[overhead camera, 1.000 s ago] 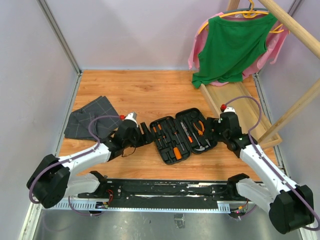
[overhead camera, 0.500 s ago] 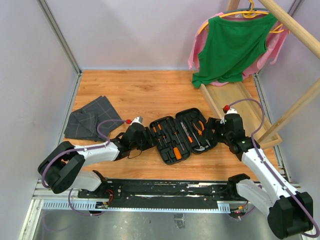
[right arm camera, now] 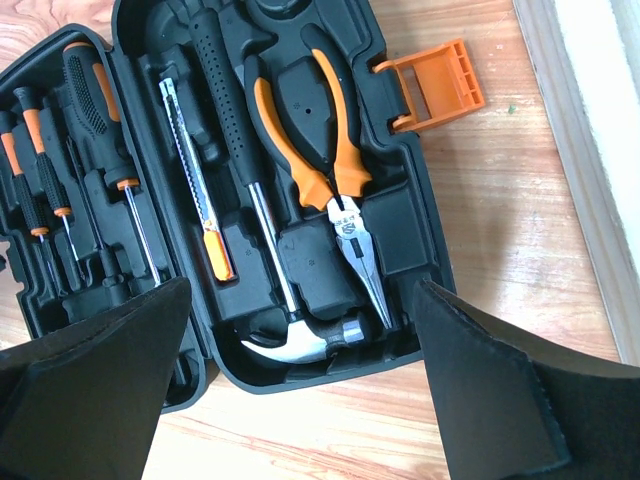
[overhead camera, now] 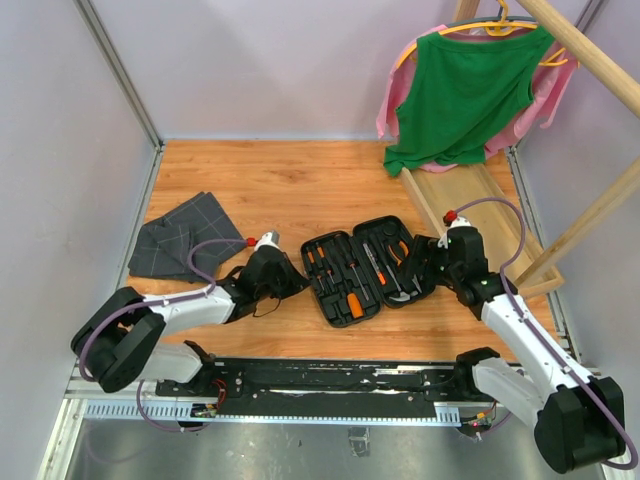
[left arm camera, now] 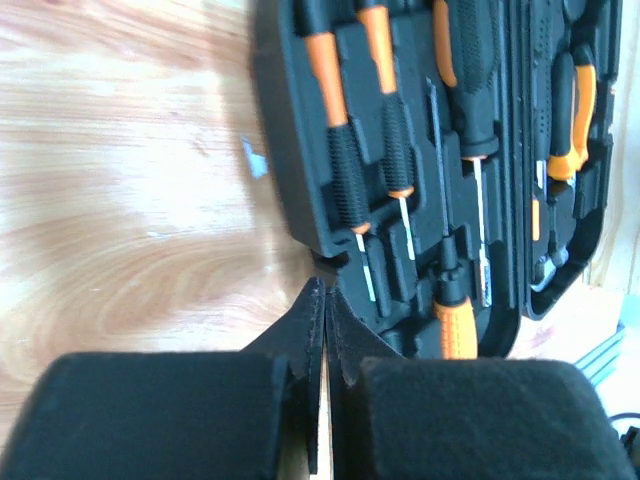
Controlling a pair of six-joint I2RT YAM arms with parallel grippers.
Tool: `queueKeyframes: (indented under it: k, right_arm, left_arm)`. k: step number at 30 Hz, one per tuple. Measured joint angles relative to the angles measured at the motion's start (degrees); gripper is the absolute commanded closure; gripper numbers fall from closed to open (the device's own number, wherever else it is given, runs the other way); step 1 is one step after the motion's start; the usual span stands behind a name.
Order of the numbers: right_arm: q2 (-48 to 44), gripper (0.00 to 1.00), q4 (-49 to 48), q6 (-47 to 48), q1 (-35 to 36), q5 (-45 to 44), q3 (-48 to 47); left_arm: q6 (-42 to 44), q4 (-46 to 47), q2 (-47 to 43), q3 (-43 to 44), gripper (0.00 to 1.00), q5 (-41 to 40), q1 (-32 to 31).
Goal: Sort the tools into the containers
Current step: Move the storage box to the center of the board.
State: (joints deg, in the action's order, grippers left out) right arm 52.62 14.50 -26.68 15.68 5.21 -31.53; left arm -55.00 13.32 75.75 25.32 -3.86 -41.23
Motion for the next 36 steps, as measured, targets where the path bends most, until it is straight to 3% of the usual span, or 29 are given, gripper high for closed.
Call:
queueKeyframes:
  k: [7, 12, 16, 21, 25, 36]
  right_arm:
    - [1.31, 0.07, -1.03, -0.39, 0.0, 1.07, 0.0]
    - [2.14, 0.07, -1.4, -0.48, 0.0, 2.08, 0.0]
    - [2.51, 0.07, -1.86, -0.61, 0.0, 2.86, 0.0]
    - [2.54, 0.06, -2.32, -0.63, 0.0, 3.63, 0.0]
    - [2.71, 0.06, -2.38, -0.7, 0.0, 3.85, 0.0]
    - [2.84, 0.06, -2.6, -1.42, 0.0, 4.72, 0.0]
  left_arm:
    - [3.23, -2.4, -6.38, -3.54, 0.96, 0.13, 6.54]
    - [6.51, -3.41, -11.04, -4.61, 0.6, 1.51, 8.98]
    - [7.8, -2.34, -12.72, -4.79, 0.49, 4.48, 9.16]
    - [6.21, -0.55, -12.79, -5.22, 0.43, 6.32, 8.13]
    - [3.52, 0.87, -11.69, -5.22, 0.43, 5.57, 3.69]
    - [-1.92, 6.62, -2.19, -5.29, 0.43, 4.35, -0.07]
